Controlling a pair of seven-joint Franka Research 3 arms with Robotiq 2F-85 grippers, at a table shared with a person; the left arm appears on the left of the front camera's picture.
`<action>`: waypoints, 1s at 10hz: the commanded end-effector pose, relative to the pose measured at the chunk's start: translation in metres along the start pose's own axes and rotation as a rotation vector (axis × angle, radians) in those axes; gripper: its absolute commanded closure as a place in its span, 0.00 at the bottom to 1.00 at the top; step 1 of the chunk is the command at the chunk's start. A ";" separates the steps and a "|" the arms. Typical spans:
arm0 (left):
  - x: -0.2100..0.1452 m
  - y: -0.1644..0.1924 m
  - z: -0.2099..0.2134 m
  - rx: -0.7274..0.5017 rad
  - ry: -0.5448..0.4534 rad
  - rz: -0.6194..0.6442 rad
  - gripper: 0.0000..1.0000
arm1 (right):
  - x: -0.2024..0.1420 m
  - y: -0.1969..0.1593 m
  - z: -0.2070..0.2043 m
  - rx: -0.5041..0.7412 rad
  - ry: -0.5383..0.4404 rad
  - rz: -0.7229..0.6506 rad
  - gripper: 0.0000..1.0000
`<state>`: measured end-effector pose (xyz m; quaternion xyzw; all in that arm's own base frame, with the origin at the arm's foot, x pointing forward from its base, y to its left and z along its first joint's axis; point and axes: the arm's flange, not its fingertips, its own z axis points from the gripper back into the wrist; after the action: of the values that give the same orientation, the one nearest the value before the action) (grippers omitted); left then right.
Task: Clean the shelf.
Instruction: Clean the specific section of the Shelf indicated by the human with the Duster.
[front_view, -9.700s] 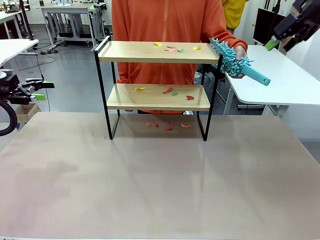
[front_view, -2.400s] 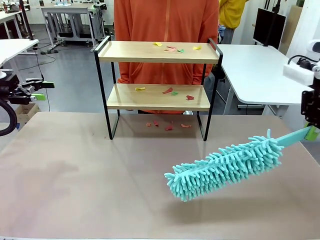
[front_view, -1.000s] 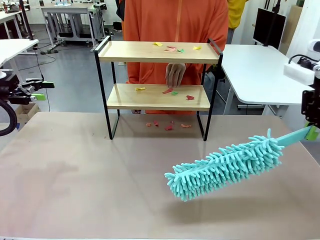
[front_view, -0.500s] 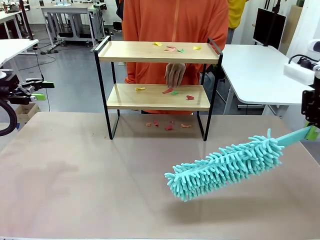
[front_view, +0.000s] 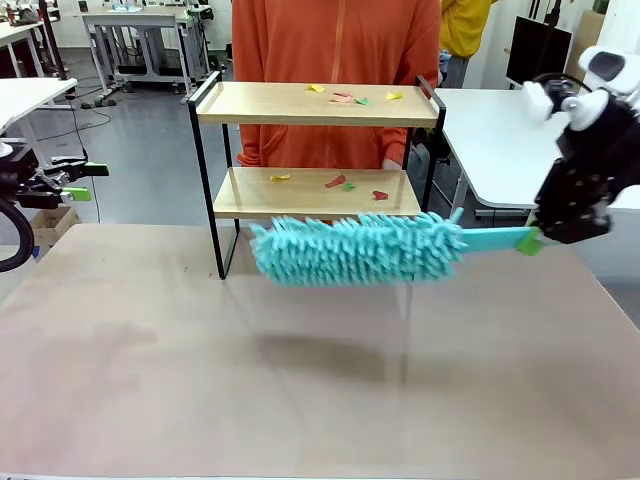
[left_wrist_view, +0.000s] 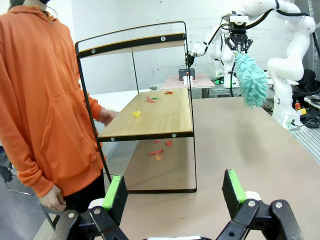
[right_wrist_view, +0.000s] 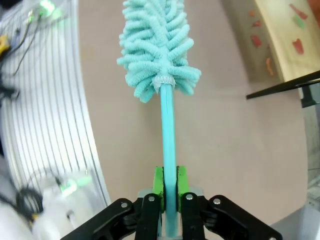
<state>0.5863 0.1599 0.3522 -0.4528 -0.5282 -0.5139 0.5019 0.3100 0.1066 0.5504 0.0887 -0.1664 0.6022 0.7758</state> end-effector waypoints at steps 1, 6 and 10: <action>0.002 0.000 0.001 -0.001 0.001 -0.003 0.00 | 0.031 0.022 -0.031 -0.099 -0.081 -0.119 0.87; 0.002 0.000 0.001 -0.001 0.001 -0.003 0.00 | 0.058 0.036 -0.042 -0.213 -0.092 -0.221 0.87; 0.002 0.000 0.001 -0.001 0.001 -0.003 0.00 | 0.078 0.044 -0.059 -0.318 -0.106 -0.298 0.87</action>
<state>0.5863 0.1599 0.3522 -0.4528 -0.5282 -0.5139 0.5019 0.2975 0.1905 0.5292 0.0395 -0.2582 0.4788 0.8382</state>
